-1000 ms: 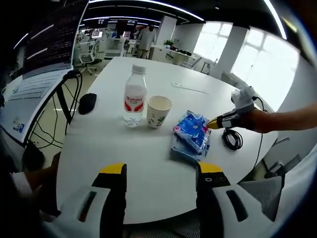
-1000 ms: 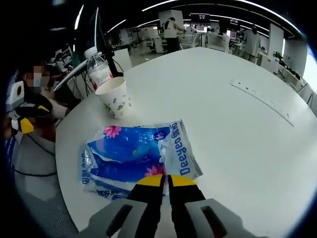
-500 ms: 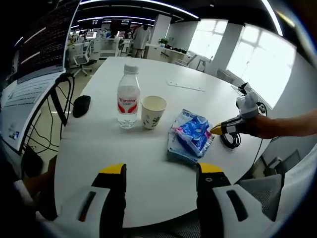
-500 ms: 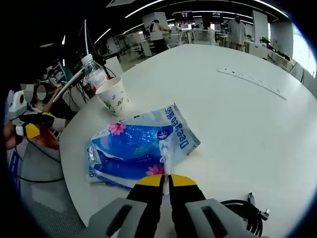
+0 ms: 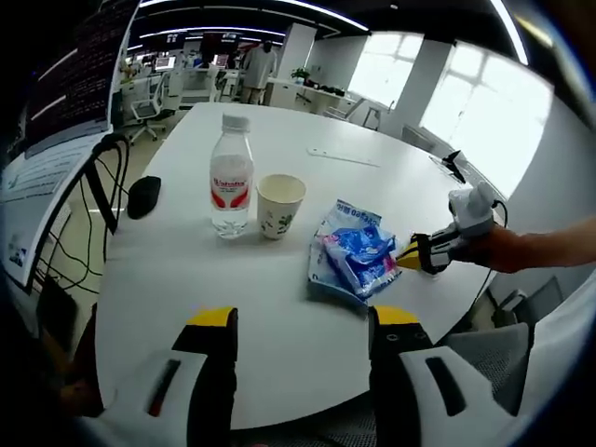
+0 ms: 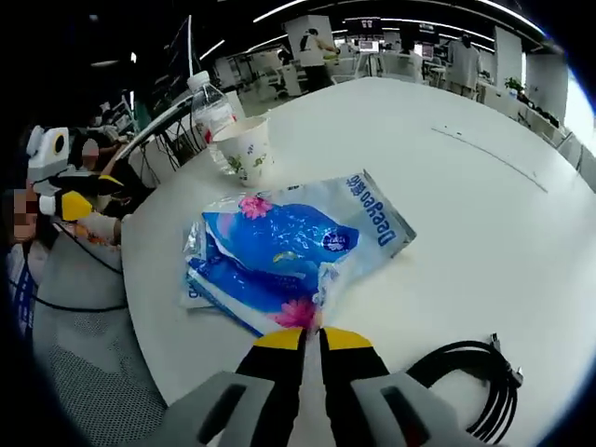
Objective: Arrange the tabletop items into an orderly group along one side of the table until the central work area is clear of visible clutter.
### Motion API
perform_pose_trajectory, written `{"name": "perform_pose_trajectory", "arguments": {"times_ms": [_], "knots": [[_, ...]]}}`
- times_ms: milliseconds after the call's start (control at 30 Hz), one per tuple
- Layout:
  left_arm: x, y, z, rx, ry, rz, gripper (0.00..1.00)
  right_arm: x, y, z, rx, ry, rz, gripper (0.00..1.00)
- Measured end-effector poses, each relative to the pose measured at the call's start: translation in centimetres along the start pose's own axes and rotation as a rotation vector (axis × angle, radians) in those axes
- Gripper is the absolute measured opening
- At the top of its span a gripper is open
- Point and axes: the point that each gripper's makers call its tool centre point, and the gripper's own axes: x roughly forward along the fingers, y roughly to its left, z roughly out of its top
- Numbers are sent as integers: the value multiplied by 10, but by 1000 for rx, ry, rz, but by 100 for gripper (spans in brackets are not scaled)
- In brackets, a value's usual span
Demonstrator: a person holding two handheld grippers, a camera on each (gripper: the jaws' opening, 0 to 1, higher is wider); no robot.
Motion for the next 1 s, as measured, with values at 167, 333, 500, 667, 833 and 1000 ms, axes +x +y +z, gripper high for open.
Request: {"name": "perform_pose_trajectory", "arguments": {"times_ms": [167, 333, 500, 667, 833, 1000], "knots": [[2, 2, 2, 1, -3, -5, 56, 1, 9, -5, 27, 1, 18, 5], [1, 1, 1, 3, 1, -6, 56, 2, 5, -2, 57, -11, 8, 7], [1, -2, 0, 2, 3, -8, 56, 3, 3, 0, 81, -18, 0, 8], [1, -1, 0, 3, 3, -7, 56, 1, -7, 6, 145, -49, -13, 4], [0, 1, -1, -1, 3, -2, 56, -5, -11, 10, 144, -67, -24, 1], [0, -2, -3, -2, 7, -4, 56, -12, -18, 12, 182, -107, -26, 0]]}}
